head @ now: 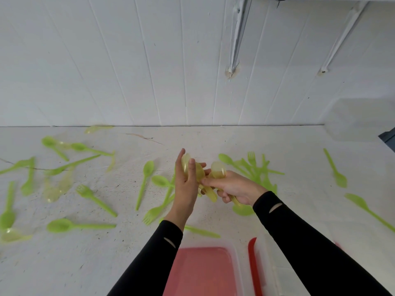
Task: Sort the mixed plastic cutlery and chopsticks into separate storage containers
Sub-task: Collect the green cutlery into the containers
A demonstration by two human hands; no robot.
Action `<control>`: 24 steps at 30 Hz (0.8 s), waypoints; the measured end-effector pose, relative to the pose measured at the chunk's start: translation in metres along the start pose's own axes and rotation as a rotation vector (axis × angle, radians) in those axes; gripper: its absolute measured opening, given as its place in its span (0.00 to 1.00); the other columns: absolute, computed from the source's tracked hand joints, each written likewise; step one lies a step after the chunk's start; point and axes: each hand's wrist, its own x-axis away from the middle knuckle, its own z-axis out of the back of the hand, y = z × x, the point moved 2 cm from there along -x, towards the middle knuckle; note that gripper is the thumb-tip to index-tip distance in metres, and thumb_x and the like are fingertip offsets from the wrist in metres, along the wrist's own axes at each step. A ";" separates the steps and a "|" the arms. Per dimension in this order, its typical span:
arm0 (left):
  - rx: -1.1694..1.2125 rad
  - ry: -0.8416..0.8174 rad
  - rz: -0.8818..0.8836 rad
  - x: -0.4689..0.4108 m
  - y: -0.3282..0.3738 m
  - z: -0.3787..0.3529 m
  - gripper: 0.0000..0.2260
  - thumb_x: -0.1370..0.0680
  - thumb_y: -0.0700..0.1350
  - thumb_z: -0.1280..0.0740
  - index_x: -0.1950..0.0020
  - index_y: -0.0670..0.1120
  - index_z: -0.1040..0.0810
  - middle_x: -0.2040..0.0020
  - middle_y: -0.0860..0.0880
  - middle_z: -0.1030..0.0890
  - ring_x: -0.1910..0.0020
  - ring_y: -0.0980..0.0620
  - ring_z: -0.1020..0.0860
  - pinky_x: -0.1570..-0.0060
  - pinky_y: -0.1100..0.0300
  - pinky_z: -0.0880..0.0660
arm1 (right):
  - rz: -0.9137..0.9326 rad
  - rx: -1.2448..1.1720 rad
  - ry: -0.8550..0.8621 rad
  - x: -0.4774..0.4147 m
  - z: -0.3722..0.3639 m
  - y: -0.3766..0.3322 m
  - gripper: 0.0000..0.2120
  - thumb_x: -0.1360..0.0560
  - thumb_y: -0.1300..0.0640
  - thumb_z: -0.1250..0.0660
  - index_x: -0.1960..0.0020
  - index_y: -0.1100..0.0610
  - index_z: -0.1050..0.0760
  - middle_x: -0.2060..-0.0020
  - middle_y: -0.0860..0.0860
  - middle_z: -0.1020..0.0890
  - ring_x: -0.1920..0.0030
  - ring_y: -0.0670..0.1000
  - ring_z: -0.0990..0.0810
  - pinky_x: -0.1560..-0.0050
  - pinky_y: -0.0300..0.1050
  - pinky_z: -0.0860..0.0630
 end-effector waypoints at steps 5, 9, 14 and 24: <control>0.075 0.032 0.005 -0.003 0.001 0.000 0.19 0.21 0.59 0.42 0.33 0.52 0.28 0.50 0.47 0.17 0.52 0.45 0.16 0.54 0.50 0.20 | -0.032 -0.112 0.027 -0.002 0.001 0.000 0.09 0.25 0.52 0.27 0.47 0.54 0.21 0.58 0.51 0.17 0.75 0.44 0.39 0.76 0.36 0.40; 0.054 0.043 0.057 -0.004 -0.001 0.002 0.21 0.20 0.59 0.41 0.41 0.45 0.22 0.50 0.45 0.16 0.52 0.45 0.17 0.53 0.50 0.22 | -0.062 -0.164 0.026 -0.002 0.002 0.000 0.08 0.27 0.56 0.25 0.50 0.54 0.21 0.59 0.51 0.17 0.75 0.44 0.39 0.77 0.35 0.41; 0.013 0.025 0.083 -0.005 -0.004 0.004 0.14 0.18 0.55 0.45 0.35 0.63 0.26 0.40 0.36 0.23 0.40 0.36 0.23 0.37 0.38 0.26 | -0.087 -0.184 0.039 -0.002 0.002 0.001 0.07 0.27 0.59 0.25 0.52 0.54 0.22 0.58 0.52 0.19 0.76 0.44 0.40 0.78 0.35 0.41; 0.098 0.048 0.070 -0.005 -0.007 0.003 0.06 0.16 0.44 0.40 0.40 0.49 0.28 0.55 0.45 0.20 0.55 0.44 0.18 0.50 0.43 0.20 | -0.076 -0.167 0.123 -0.002 0.004 0.002 0.22 0.30 0.46 0.23 0.43 0.58 0.21 0.55 0.52 0.19 0.75 0.44 0.40 0.77 0.35 0.40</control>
